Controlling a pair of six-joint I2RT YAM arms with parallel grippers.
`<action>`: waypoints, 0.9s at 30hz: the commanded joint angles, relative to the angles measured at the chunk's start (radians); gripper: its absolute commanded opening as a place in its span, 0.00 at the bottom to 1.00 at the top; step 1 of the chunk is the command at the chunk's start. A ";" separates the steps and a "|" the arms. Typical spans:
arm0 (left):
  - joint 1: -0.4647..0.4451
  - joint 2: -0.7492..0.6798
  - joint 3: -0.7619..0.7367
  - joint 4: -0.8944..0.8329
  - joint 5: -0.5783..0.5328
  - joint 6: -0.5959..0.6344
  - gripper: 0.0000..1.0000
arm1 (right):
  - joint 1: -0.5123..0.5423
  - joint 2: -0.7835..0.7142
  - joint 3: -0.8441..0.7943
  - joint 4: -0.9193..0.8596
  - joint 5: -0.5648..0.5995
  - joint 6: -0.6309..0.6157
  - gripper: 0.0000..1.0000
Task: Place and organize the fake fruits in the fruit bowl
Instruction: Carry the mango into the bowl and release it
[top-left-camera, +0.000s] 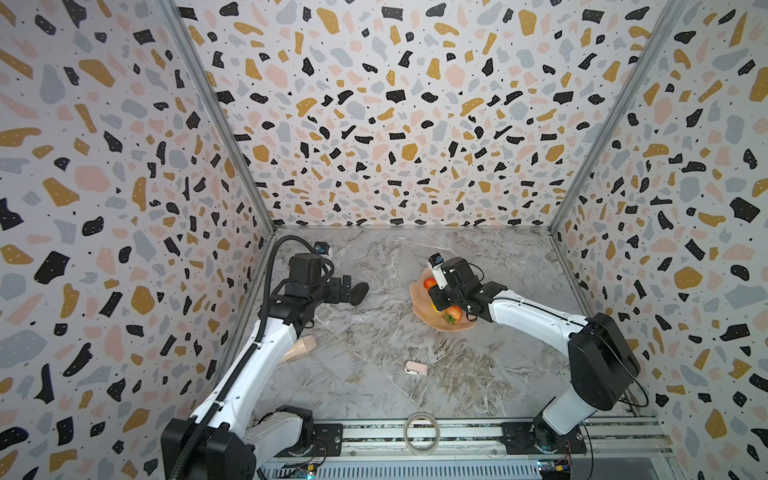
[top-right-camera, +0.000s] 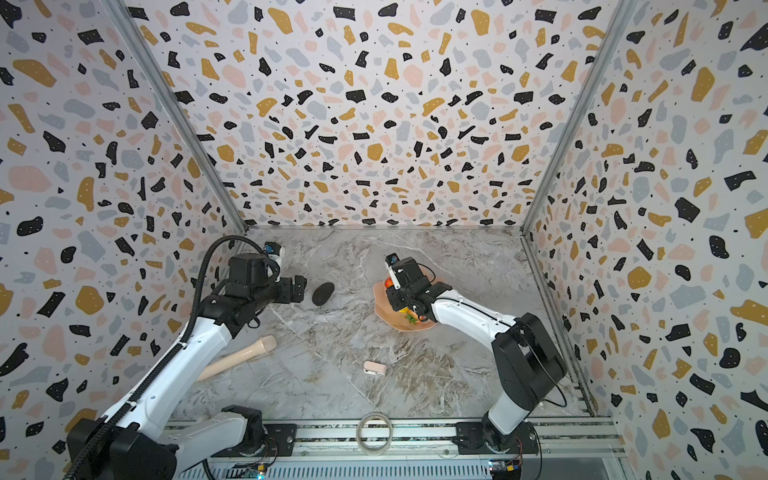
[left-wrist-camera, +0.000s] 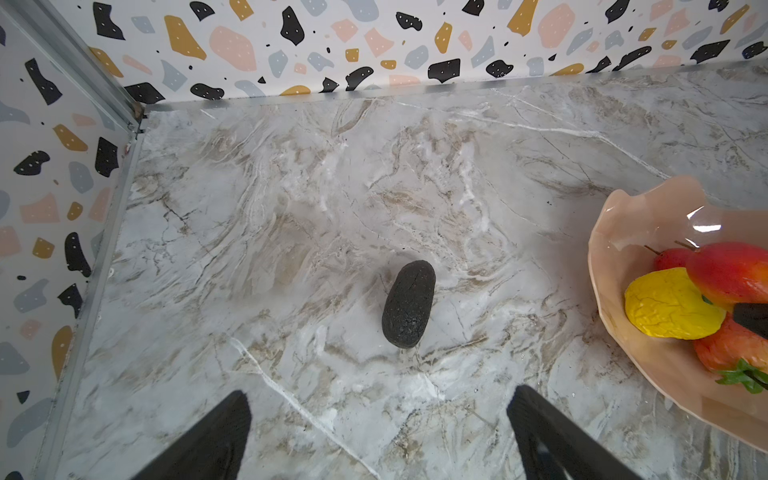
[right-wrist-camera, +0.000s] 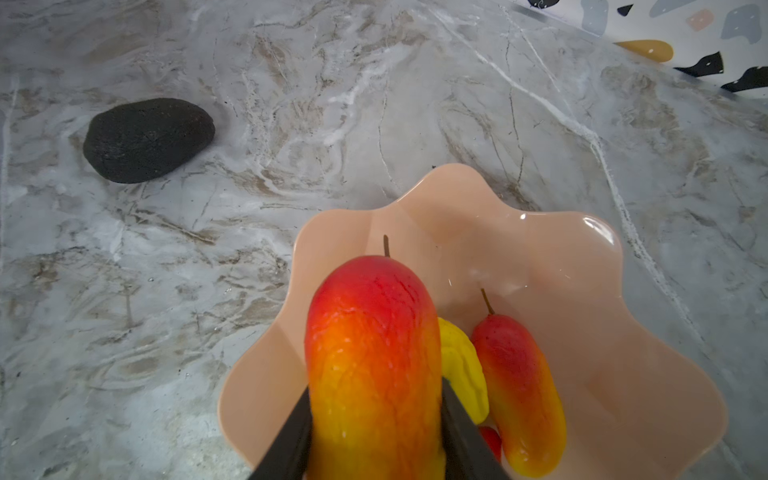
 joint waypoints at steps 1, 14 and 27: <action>-0.004 -0.004 -0.007 0.034 0.015 0.003 1.00 | -0.001 0.004 0.036 -0.031 0.011 -0.008 0.05; -0.005 -0.003 -0.016 0.040 0.016 0.004 1.00 | 0.052 -0.014 -0.013 -0.050 -0.013 0.027 0.13; -0.005 -0.009 -0.023 0.039 0.010 0.007 0.99 | 0.057 -0.049 -0.086 -0.086 -0.016 0.057 0.23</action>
